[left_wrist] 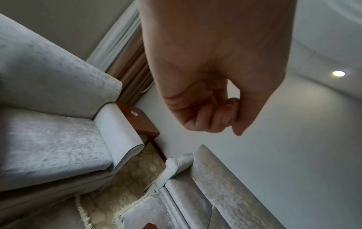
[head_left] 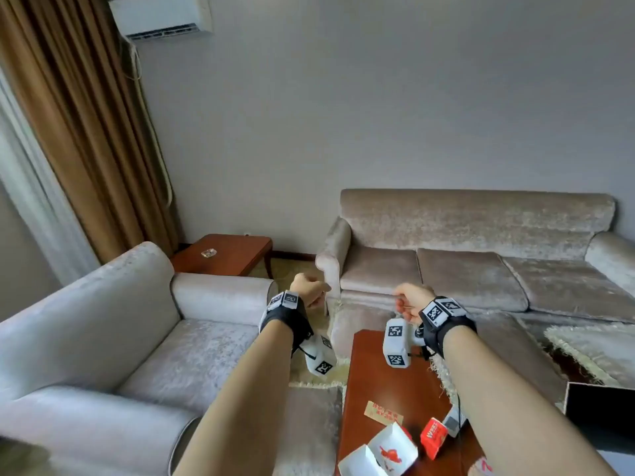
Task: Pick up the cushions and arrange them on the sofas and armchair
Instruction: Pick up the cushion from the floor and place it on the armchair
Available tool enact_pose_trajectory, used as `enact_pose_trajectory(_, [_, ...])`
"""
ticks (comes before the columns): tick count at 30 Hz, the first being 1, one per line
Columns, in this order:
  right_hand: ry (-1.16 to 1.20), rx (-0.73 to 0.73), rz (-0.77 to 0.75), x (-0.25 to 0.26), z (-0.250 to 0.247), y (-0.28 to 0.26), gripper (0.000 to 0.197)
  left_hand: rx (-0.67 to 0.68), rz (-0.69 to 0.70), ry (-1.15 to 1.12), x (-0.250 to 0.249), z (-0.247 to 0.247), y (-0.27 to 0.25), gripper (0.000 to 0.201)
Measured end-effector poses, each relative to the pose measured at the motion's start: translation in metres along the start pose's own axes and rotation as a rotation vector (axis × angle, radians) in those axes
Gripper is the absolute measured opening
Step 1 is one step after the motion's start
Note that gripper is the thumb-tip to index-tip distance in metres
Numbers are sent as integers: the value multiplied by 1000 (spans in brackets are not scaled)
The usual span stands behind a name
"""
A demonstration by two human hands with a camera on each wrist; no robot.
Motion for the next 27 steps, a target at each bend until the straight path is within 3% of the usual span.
enact_pose_trajectory(6, [-106,194,15,0,62,11,14,-58,-55,38,23,-27,2,32])
enact_pose_trajectory(11, [-163,286,63,-24,117,24,5,-60,-145,21,61,-53,6,33])
enact_pose_trajectory(13, [-162,306,79,-34,139,30,11,-78,-173,30,77,-65,12,36])
enact_pose_trajectory(17, [-187,330,109,-46,179,45,16,-95,-265,35,111,-94,32,25])
enact_pose_trajectory(21, [-191,293,137,-37,220,68,11,-83,-348,33,132,-130,63,35])
enact_pose_trajectory(25, [-191,255,176,-23,266,96,7,-44,-443,31,142,-169,104,21])
enact_pose_trajectory(27, [-189,241,184,-18,284,111,14,-40,-465,16,147,-182,127,17])
Point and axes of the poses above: each hand's wrist, its own y-axis towards the middle knuckle, its own z-axis out of the palm, x = y × z, the point moved 1 cm from there along y, towards the middle knuckle, and after that the axes turned 13 degrees about -y, right-handed, at the moved point
